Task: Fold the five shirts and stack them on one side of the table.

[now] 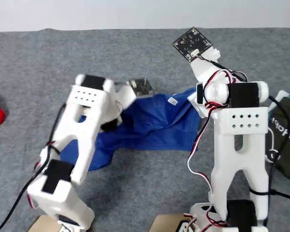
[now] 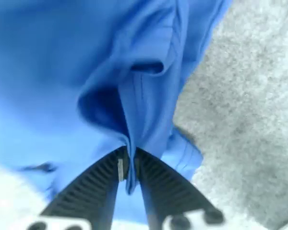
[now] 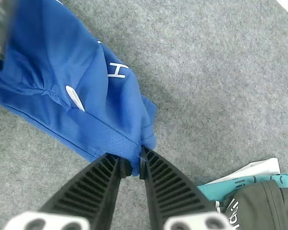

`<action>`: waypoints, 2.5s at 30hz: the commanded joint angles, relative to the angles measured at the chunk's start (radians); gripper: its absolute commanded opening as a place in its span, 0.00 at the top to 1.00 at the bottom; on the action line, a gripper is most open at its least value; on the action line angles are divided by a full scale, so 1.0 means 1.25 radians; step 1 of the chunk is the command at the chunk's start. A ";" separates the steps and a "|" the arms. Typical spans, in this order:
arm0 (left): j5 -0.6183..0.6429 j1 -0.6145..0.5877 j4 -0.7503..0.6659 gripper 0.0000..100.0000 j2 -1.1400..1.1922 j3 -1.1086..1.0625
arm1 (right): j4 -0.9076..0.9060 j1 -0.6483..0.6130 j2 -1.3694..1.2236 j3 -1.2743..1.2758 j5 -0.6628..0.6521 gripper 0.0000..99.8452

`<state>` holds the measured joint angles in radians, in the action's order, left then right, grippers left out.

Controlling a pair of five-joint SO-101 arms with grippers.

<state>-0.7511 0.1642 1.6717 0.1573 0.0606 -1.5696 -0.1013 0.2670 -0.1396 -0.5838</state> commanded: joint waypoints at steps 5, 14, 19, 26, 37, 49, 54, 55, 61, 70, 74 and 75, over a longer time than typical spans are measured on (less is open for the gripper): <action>0.080 -0.090 0.056 1.00 -0.152 0.282 | -0.006 0.002 0.021 -0.039 0.001 0.99; 0.204 -0.204 0.052 1.00 -0.234 0.605 | 0.028 0.002 0.201 -0.039 -0.045 0.99; 0.200 -0.205 0.018 1.00 -0.252 0.803 | 0.066 0.004 0.312 -0.039 -0.055 0.99; 0.158 -0.207 -0.151 1.00 -0.254 1.033 | 0.138 0.118 0.439 -0.039 -0.083 0.99; 0.107 -0.206 -0.230 1.00 -0.254 1.245 | 0.234 0.255 0.578 -0.039 -0.180 0.99; 0.064 -0.201 -0.002 1.00 -0.307 1.294 | 0.311 0.311 0.590 -0.039 -0.241 0.99; 0.064 -0.204 0.065 1.00 -0.317 1.282 | 0.305 0.307 0.580 -0.032 -0.284 0.99; 0.064 -0.204 0.065 1.00 -0.317 1.267 | 0.305 0.307 0.576 -0.023 -0.285 0.99; 0.064 -0.204 0.064 1.00 -0.317 1.078 | 0.306 0.307 0.547 0.049 -0.288 0.99; 0.063 -0.204 0.033 1.00 -0.317 0.751 | 0.312 0.274 0.528 0.199 -0.288 0.99; 0.063 -0.206 -0.041 1.00 -0.324 0.703 | 0.312 0.263 0.551 0.203 -0.290 0.99; 0.063 -0.206 -0.049 1.00 -0.324 0.714 | 0.312 0.263 0.563 0.203 -0.291 0.99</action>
<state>-0.6651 -0.0844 1.6686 -0.2202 0.9459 -1.2014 0.2363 0.9298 0.1227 -0.9367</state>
